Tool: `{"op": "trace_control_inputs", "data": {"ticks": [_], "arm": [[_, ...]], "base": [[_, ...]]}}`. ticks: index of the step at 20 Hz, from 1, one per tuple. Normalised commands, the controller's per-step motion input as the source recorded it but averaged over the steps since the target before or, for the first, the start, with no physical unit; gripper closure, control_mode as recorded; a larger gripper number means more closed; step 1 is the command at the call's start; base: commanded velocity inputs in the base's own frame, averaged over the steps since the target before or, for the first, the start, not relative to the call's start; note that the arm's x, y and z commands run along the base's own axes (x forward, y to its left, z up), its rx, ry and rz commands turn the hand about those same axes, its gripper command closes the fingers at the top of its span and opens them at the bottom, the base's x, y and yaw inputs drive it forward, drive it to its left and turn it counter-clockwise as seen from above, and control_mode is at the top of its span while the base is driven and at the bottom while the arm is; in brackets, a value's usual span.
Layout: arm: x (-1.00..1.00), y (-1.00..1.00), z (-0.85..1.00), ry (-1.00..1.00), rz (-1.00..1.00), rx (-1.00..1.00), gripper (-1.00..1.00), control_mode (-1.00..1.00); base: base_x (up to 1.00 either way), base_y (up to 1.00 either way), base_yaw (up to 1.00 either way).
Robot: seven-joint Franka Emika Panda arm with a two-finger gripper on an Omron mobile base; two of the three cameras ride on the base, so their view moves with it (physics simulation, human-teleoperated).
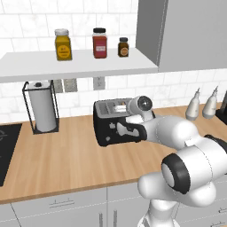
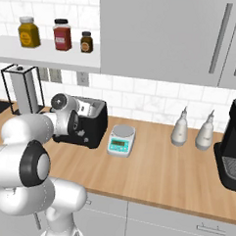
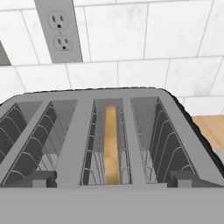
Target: Start the toaster. Once the lever pops up, take the bread to the plate on the dining counter.
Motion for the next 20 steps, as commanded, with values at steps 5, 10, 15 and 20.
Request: {"op": "trace_control_inputs", "data": {"ticks": [5, 10, 15, 20], "arm": [[0.0, 0.0, 0.0, 0.0, 0.0, 0.0, -1.0, -1.0], [0.0, 0.0, 0.0, 0.0, 0.0, 0.0, -1.0, -1.0], [0.0, 0.0, 0.0, 0.0, 0.0, 0.0, -1.0, -1.0], [0.0, 0.0, 0.0, 0.0, 0.0, 0.0, -1.0, -1.0]], "base": [[0.0, 0.0, 0.0], [0.0, 0.0, 0.0], [0.0, 0.0, 0.0], [0.0, 0.0, 0.0]]}}
